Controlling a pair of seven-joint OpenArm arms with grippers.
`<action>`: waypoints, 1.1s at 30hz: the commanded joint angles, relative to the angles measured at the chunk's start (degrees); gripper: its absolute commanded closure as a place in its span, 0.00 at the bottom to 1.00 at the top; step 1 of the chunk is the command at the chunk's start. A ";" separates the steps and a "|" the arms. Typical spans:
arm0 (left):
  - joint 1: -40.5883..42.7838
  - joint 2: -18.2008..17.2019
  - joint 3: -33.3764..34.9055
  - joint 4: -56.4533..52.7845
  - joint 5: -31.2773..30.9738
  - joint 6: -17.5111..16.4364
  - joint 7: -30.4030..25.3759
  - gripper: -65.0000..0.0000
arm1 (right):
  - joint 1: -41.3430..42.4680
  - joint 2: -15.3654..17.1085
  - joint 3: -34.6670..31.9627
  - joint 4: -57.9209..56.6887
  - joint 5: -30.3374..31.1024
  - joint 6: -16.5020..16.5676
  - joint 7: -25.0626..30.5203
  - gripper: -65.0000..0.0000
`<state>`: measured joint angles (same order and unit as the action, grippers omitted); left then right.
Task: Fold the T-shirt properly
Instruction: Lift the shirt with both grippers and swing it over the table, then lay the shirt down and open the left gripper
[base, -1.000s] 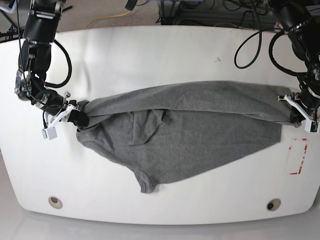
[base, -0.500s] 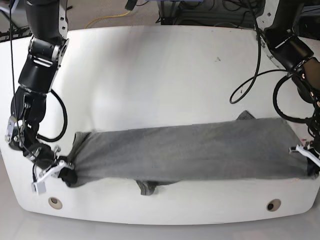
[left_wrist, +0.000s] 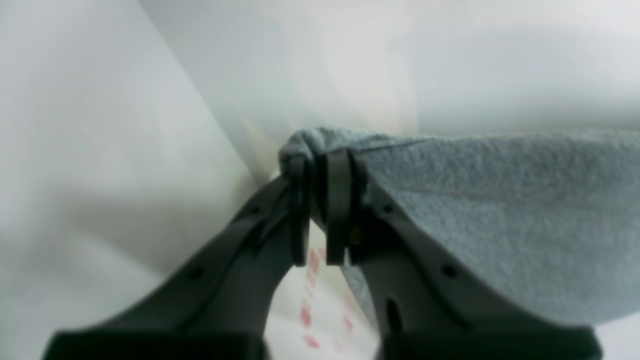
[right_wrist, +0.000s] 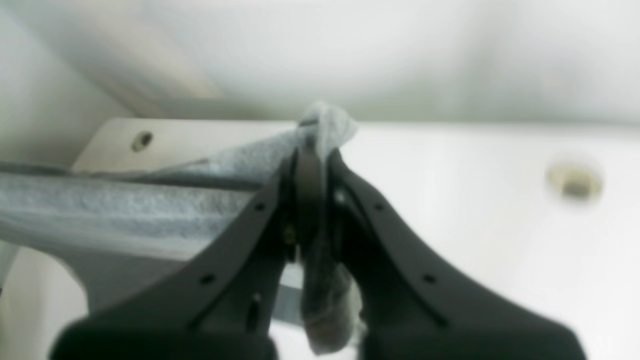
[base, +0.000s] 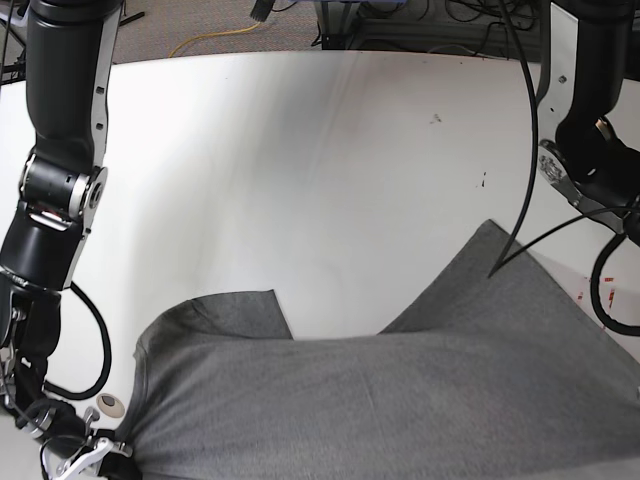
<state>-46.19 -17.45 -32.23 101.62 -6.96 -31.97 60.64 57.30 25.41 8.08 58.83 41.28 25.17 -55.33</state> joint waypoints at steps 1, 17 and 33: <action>-5.28 -1.93 0.01 0.75 0.50 0.63 -1.70 0.95 | 5.16 2.15 -1.18 1.08 0.61 -0.25 1.84 1.00; -10.73 -7.03 6.16 -4.61 -2.66 -5.00 0.59 0.94 | 7.36 5.84 -6.19 1.79 7.21 0.99 -1.06 1.00; 12.92 -8.70 1.77 10.60 -14.53 -5.00 13.95 0.94 | -18.05 9.80 -1.88 9.96 17.23 0.90 -3.00 1.00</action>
<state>-32.77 -24.84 -29.02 110.41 -21.39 -37.06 74.30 38.65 33.56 3.53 66.39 57.41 25.98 -59.05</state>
